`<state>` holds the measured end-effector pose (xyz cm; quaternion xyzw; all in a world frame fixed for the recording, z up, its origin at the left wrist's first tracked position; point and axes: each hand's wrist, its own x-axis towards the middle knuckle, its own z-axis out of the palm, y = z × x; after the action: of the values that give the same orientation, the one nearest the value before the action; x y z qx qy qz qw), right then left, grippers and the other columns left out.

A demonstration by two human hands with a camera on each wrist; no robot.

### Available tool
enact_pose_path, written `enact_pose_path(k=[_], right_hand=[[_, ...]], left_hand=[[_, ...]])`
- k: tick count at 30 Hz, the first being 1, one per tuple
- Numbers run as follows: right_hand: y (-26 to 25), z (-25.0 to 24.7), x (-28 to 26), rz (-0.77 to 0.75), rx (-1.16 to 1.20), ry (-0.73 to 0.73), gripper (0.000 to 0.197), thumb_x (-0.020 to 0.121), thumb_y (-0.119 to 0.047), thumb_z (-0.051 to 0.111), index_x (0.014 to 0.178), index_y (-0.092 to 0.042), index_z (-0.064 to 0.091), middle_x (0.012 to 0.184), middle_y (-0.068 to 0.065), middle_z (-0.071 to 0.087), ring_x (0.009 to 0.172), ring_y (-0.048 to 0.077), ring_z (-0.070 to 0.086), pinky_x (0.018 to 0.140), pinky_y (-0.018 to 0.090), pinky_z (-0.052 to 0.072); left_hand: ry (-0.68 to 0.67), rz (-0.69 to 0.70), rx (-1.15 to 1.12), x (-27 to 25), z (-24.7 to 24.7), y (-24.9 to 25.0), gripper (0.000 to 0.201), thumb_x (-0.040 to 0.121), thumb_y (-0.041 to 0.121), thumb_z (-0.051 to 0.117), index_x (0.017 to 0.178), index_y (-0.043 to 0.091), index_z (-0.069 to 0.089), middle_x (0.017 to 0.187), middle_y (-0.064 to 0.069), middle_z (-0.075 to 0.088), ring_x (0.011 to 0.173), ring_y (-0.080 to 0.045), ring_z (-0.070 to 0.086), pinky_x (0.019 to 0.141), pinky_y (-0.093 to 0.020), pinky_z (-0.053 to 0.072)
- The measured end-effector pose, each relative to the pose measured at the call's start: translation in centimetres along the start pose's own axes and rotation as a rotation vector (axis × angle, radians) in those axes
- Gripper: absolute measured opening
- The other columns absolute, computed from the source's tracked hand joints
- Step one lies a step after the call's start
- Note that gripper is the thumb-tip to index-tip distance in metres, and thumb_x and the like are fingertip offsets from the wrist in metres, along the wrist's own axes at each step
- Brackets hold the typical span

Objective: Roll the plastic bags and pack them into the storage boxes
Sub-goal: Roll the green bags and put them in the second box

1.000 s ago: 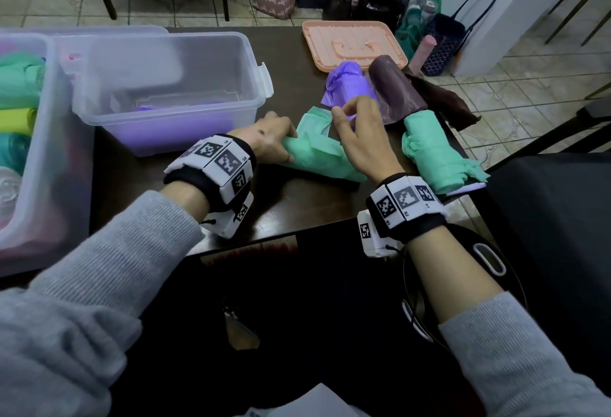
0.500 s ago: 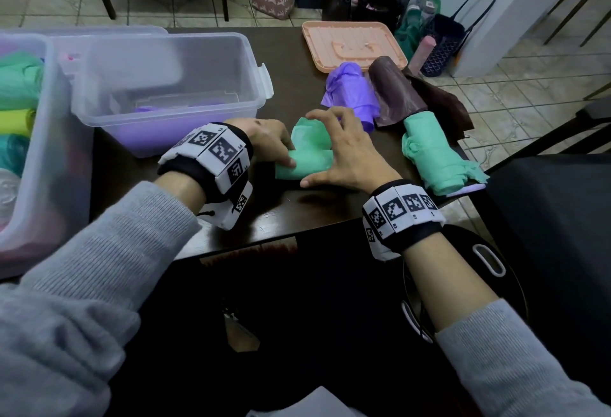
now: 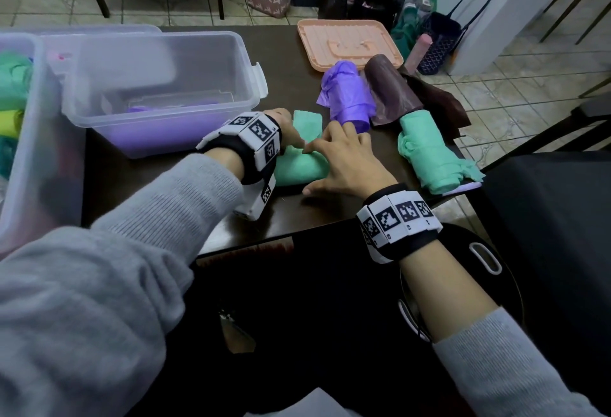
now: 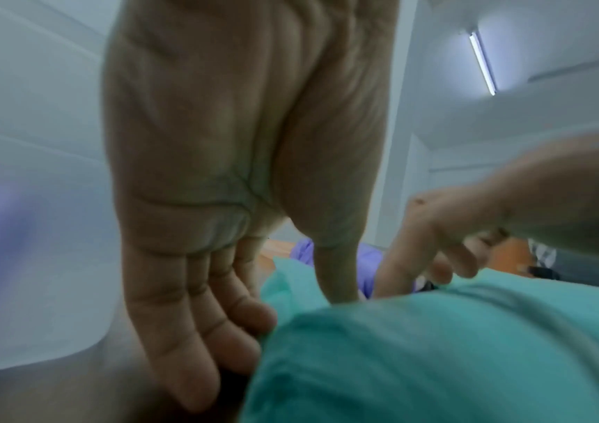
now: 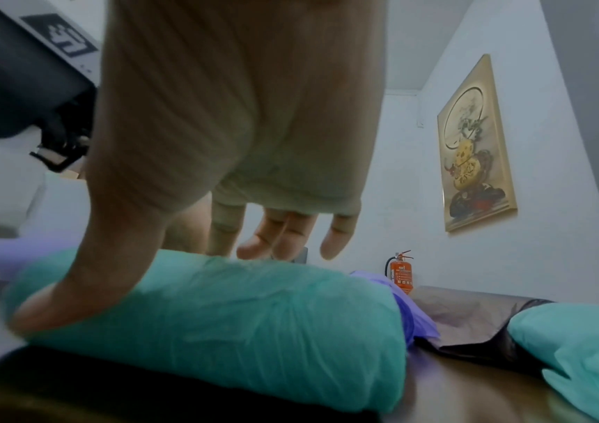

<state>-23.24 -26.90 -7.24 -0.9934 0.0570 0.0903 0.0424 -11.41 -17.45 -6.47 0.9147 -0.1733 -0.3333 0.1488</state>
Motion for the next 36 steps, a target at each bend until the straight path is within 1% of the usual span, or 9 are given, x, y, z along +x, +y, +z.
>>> enact_pose_path(k=[2, 4, 12, 17, 23, 29, 31, 34, 36], right_hand=[[0.0, 0.0, 0.1, -0.015, 0.036, -0.041, 0.068, 0.062, -0.053, 0.078, 0.12, -0.027, 0.052, 0.117, 0.001, 0.043, 0.114, 0.021, 0.034, 0.09, 0.036, 0.027], [-0.1, 0.1, 0.1, -0.041, 0.095, -0.081, 0.065, 0.06, -0.045, 0.082, 0.111, -0.023, 0.05, 0.113, 0.0, 0.049, 0.11, 0.021, 0.04, 0.083, 0.034, 0.028], [-0.7, 0.5, 0.0, -0.064, 0.111, -0.247, 0.058, 0.062, -0.033, 0.08, 0.112, -0.017, 0.056, 0.112, 0.006, 0.058, 0.107, 0.026, 0.053, 0.084, 0.035, 0.045], [-0.7, 0.4, -0.2, -0.058, 0.079, -0.223, 0.056, 0.059, -0.035, 0.081, 0.109, -0.022, 0.061, 0.105, 0.004, 0.063, 0.103, 0.024, 0.056, 0.075, 0.03, 0.033], [-0.6, 0.4, 0.1, -0.061, 0.028, -0.155, 0.055, 0.064, -0.03, 0.076, 0.117, -0.026, 0.06, 0.103, 0.003, 0.059, 0.108, 0.021, 0.044, 0.075, 0.033, 0.021], [-0.6, 0.8, 0.0, -0.029, 0.167, -0.157, 0.054, 0.068, -0.022, 0.072, 0.12, -0.021, 0.059, 0.11, 0.005, 0.063, 0.107, 0.025, 0.054, 0.086, 0.035, 0.04], [-0.5, 0.9, -0.1, -0.038, 0.161, -0.16, 0.054, 0.07, -0.021, 0.07, 0.122, -0.022, 0.056, 0.112, 0.003, 0.063, 0.108, 0.024, 0.054, 0.085, 0.034, 0.037], [-0.5, 0.9, -0.3, -0.064, 0.108, -0.172, 0.052, 0.073, -0.024, 0.066, 0.123, -0.024, 0.053, 0.115, 0.0, 0.061, 0.111, 0.023, 0.052, 0.084, 0.035, 0.033], [-0.6, 0.9, -0.5, -0.079, 0.066, -0.181, 0.052, 0.073, -0.029, 0.066, 0.123, -0.025, 0.051, 0.117, 0.001, 0.057, 0.113, 0.024, 0.05, 0.087, 0.038, 0.033]], left_hand=[[0.038, -0.013, -0.007, 0.2, 0.5, -0.2, 0.049, 0.079, 0.035, 0.073, 0.113, 0.005, 0.056, 0.108, -0.012, 0.064, 0.089, -0.025, 0.065, 0.077, -0.03, 0.05], [0.079, -0.005, -0.041, 0.1, 0.9, -0.1, 0.048, 0.079, 0.028, 0.073, 0.116, 0.003, 0.056, 0.12, -0.016, 0.059, 0.106, -0.03, 0.062, 0.087, -0.035, 0.051], [0.014, 0.023, -0.545, -0.2, 0.5, 0.9, 0.031, 0.08, 0.011, 0.073, 0.103, -0.004, 0.058, 0.098, -0.015, 0.066, 0.089, -0.026, 0.066, 0.084, -0.042, 0.055], [0.066, 0.025, -0.65, -0.1, -0.6, 1.7, 0.01, 0.088, 0.004, 0.062, 0.096, 0.0, 0.057, 0.092, -0.012, 0.06, 0.073, -0.017, 0.061, 0.076, -0.032, 0.055], [0.218, 0.033, -0.592, 0.5, -0.8, 1.2, 0.033, 0.088, 0.016, 0.06, 0.115, -0.003, 0.059, 0.112, -0.011, 0.064, 0.101, -0.023, 0.063, 0.091, -0.036, 0.053], [0.439, 0.172, -0.234, -0.8, 0.6, 2.1, 0.056, 0.084, 0.027, 0.068, 0.13, 0.003, 0.045, 0.134, -0.015, 0.044, 0.125, -0.03, 0.042, 0.1, -0.036, 0.038], [0.532, 0.272, -0.083, -1.1, 0.9, 2.4, 0.047, 0.084, 0.019, 0.069, 0.125, 0.005, 0.049, 0.132, -0.016, 0.043, 0.124, -0.031, 0.04, 0.099, -0.037, 0.038], [0.267, 0.351, 0.098, -1.0, 1.0, 2.0, 0.026, 0.088, 0.014, 0.063, 0.114, 0.012, 0.064, 0.125, -0.013, 0.059, 0.114, -0.028, 0.055, 0.095, -0.033, 0.043], [0.064, 0.344, 0.252, -0.9, 1.1, 1.3, 0.035, 0.092, 0.018, 0.058, 0.127, 0.018, 0.058, 0.136, -0.009, 0.052, 0.123, -0.025, 0.05, 0.099, -0.029, 0.038]])
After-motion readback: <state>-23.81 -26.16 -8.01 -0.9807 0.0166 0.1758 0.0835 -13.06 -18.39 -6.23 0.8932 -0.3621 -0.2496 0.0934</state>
